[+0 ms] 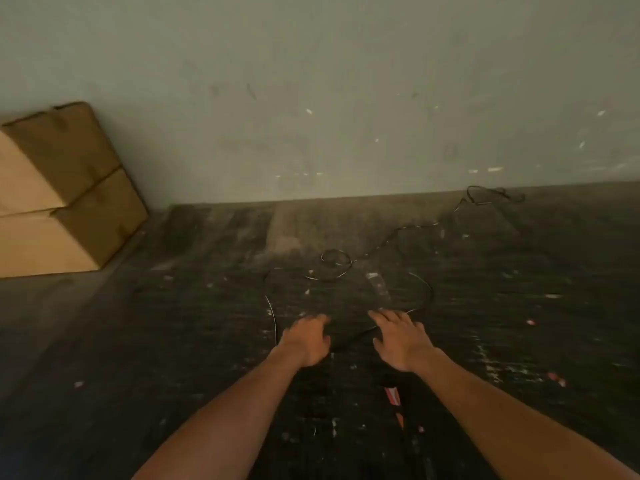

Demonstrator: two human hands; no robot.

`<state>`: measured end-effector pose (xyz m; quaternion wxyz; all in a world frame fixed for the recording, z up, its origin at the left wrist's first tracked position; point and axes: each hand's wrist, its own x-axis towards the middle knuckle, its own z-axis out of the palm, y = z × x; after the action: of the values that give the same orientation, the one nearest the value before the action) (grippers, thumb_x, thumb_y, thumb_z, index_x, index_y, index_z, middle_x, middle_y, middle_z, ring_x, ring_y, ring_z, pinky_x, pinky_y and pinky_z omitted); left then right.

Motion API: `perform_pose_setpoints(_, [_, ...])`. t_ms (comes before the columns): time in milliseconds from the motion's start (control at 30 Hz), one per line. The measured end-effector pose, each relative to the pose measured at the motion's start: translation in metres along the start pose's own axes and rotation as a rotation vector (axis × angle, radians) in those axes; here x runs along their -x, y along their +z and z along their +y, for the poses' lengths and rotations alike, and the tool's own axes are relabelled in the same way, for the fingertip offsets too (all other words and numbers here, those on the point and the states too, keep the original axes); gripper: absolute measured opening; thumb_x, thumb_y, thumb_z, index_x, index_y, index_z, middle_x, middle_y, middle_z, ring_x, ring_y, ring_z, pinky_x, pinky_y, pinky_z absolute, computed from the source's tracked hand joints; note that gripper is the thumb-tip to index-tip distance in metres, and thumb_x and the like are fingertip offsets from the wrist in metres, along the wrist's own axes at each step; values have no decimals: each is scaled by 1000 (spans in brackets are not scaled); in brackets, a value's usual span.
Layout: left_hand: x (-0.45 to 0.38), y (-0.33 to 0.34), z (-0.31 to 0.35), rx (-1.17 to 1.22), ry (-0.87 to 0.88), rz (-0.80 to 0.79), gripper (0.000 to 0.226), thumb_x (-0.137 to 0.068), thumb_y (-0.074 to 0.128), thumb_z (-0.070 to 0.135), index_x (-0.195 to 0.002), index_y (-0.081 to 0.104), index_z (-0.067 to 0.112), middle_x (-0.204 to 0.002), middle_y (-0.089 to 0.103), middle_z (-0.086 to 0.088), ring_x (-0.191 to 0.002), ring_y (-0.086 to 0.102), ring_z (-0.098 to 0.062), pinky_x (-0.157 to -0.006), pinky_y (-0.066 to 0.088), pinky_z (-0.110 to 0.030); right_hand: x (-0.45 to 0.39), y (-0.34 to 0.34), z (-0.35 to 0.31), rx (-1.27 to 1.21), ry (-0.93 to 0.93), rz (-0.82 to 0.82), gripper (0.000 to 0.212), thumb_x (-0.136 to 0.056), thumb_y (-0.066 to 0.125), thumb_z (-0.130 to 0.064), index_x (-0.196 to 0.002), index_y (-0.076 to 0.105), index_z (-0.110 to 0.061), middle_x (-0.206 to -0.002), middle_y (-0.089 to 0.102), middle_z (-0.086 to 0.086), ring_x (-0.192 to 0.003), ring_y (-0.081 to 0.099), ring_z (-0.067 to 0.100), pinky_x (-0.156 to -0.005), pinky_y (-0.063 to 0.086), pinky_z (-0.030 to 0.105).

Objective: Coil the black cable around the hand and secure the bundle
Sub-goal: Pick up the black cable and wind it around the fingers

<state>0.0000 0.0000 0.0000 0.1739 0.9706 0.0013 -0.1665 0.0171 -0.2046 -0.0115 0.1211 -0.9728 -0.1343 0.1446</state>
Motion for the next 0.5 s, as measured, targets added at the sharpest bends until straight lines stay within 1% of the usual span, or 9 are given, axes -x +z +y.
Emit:
perform_pose_setpoints(133, [-15,22,0,-112,-3,-42,51,-97,50,33,-145,40,21,-148,43,-11,-134,40,-34,-109,37,-52,-16,20,-7,51,-28,-82,67,-95,47,-31,-153,15,-30,-164,12,-1,-149,9,28,-116,18,56])
perform_pose_setpoints(200, [-20,33,0,-150,4,-53,48,-97,51,33,-142,45,19,-148,41,-10,-135,36,-34,-110,36,-52,-24,31,-10,80,-47,-123,66,-96,46,-29,-154,14,-30,-164,9,-1,-149,7,29,-117,17,56])
perform_pose_setpoints(267, [-23,40,0,-181,19,-30,43,-97,53,33,-137,51,20,-148,39,-10,-137,33,-34,-111,34,-52,-30,37,-12,126,-55,-151,67,-96,46,-28,-154,13,-30,-164,6,-1,-149,5,30,-117,16,57])
perform_pose_setpoints(367, [-26,52,-1,-216,25,-7,37,-96,54,31,-131,56,20,-146,40,-10,-134,34,-33,-110,35,-50,-35,44,-13,169,-57,-189,65,-96,46,-27,-153,16,-31,-164,6,-2,-149,3,30,-117,16,57])
perform_pose_setpoints(433, [-26,57,-2,-243,32,20,36,-96,53,28,-130,56,17,-144,41,-11,-131,37,-33,-107,38,-49,-36,47,-12,180,-68,-167,60,-95,48,-27,-151,26,-28,-163,13,0,-148,8,31,-116,19,56])
perform_pose_setpoints(500, [-26,60,-4,-259,46,48,35,-97,52,26,-130,55,14,-140,42,-12,-127,40,-33,-105,40,-49,-35,50,-12,182,-79,-90,51,-94,51,-28,-143,38,-25,-157,28,3,-143,22,29,-113,27,53])
